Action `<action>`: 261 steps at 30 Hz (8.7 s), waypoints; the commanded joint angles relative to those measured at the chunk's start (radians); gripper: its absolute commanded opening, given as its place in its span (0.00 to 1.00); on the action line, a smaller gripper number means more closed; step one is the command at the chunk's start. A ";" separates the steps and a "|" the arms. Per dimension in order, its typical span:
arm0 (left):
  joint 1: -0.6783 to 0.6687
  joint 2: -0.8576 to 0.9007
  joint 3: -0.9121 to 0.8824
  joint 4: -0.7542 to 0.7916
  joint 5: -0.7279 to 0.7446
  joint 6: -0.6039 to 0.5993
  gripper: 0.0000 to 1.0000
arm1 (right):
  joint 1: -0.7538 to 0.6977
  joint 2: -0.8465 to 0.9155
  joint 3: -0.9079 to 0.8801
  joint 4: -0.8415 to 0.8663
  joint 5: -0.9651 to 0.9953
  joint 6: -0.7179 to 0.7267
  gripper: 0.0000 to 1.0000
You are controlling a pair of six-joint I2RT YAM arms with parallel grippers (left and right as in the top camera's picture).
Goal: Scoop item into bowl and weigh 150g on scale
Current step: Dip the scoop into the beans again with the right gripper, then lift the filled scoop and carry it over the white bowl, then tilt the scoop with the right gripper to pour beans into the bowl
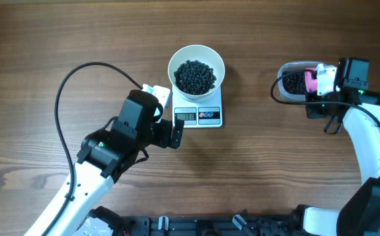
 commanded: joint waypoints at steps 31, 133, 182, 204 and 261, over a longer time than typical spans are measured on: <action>-0.005 0.000 0.003 0.003 -0.006 0.020 1.00 | -0.004 0.018 0.006 -0.031 -0.375 0.073 0.04; -0.005 0.000 0.003 0.003 -0.006 0.020 1.00 | 0.122 0.019 0.006 0.584 -1.116 0.911 0.08; -0.005 0.000 0.003 0.003 -0.006 0.020 1.00 | 0.537 0.022 0.006 0.430 -0.394 0.188 0.04; -0.005 0.000 0.003 0.003 -0.006 0.020 1.00 | 0.538 0.022 0.006 0.428 -0.367 0.195 0.04; -0.005 0.000 0.003 0.003 -0.006 0.020 1.00 | 0.542 0.022 0.006 0.419 -0.399 0.214 0.04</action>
